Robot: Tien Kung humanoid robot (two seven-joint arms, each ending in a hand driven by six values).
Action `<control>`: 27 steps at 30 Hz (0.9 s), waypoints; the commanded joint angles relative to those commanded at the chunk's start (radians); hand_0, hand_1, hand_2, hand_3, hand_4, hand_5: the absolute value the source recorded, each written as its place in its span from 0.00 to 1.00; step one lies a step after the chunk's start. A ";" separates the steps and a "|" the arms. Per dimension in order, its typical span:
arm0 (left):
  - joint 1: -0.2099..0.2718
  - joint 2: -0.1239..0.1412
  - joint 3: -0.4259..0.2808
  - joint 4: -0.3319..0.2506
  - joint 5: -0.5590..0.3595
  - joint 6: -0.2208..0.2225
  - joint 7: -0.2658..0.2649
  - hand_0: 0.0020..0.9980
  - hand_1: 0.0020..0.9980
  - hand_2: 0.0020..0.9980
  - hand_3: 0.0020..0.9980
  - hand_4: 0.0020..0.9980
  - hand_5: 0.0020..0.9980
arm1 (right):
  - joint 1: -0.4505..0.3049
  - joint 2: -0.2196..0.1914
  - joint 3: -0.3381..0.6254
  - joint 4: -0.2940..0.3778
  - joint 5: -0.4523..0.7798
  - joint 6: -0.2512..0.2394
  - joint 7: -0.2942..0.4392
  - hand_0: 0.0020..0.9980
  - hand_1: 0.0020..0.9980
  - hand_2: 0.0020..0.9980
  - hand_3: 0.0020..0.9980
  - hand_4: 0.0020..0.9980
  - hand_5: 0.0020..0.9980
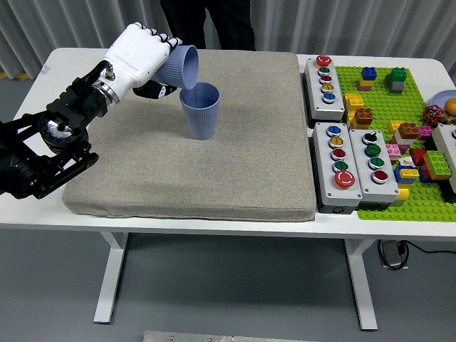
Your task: Pick cup pour cup place
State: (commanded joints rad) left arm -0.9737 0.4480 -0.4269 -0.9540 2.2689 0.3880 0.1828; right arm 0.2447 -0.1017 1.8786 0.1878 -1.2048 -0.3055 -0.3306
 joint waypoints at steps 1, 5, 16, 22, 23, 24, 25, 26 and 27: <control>0.000 0.000 0.000 0.000 0.000 0.000 0.000 0.37 0.45 0.57 0.57 0.71 0.26 | 0.000 0.000 0.000 0.000 0.000 0.000 0.000 0.68 0.62 0.57 0.56 0.00 0.18; 0.006 0.002 -0.007 -0.003 0.000 0.004 -0.001 0.37 0.45 0.56 0.57 0.71 0.26 | 0.000 0.000 0.000 0.000 0.000 0.000 0.000 0.68 0.62 0.57 0.56 0.00 0.18; 0.088 -0.002 -0.120 -0.085 -0.036 0.022 -0.011 0.37 0.45 0.56 0.57 0.71 0.26 | 0.001 0.001 0.003 0.000 -0.001 0.000 0.000 0.68 0.62 0.57 0.56 0.00 0.18; 0.155 -0.027 -0.190 -0.086 -0.229 0.044 -0.025 0.37 0.45 0.56 0.57 0.71 0.26 | -0.004 0.001 0.006 -0.001 -0.007 0.002 0.002 0.68 0.62 0.57 0.56 0.00 0.18; 0.172 -0.038 -0.215 -0.082 -0.257 0.046 -0.033 0.37 0.45 0.56 0.57 0.71 0.26 | -0.006 0.002 0.006 -0.001 -0.008 0.001 0.002 0.68 0.62 0.57 0.56 0.00 0.18; 0.184 -0.045 -0.237 -0.079 -0.275 0.045 -0.039 0.37 0.45 0.56 0.57 0.71 0.26 | -0.007 0.002 0.007 0.000 -0.009 0.001 0.002 0.68 0.62 0.57 0.56 0.00 0.18; 0.204 -0.061 -0.265 -0.071 -0.270 0.048 -0.049 0.37 0.45 0.56 0.57 0.71 0.26 | -0.009 0.003 0.008 -0.001 -0.012 0.002 0.002 0.68 0.62 0.57 0.56 0.00 0.18; 0.223 -0.078 -0.300 -0.064 -0.252 0.057 -0.057 0.37 0.45 0.56 0.57 0.71 0.26 | -0.011 0.004 0.009 0.000 -0.015 0.001 0.002 0.68 0.62 0.57 0.56 0.00 0.18; 0.240 -0.092 -0.332 -0.059 -0.244 0.063 -0.062 0.37 0.45 0.56 0.57 0.71 0.26 | -0.013 0.004 0.010 0.000 -0.017 0.001 0.002 0.68 0.62 0.57 0.56 0.00 0.18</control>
State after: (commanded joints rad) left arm -0.7342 0.3563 -0.7589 -1.0127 2.0246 0.4515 0.1205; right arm 0.2319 -0.0976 1.8889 0.1876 -1.2220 -0.3049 -0.3282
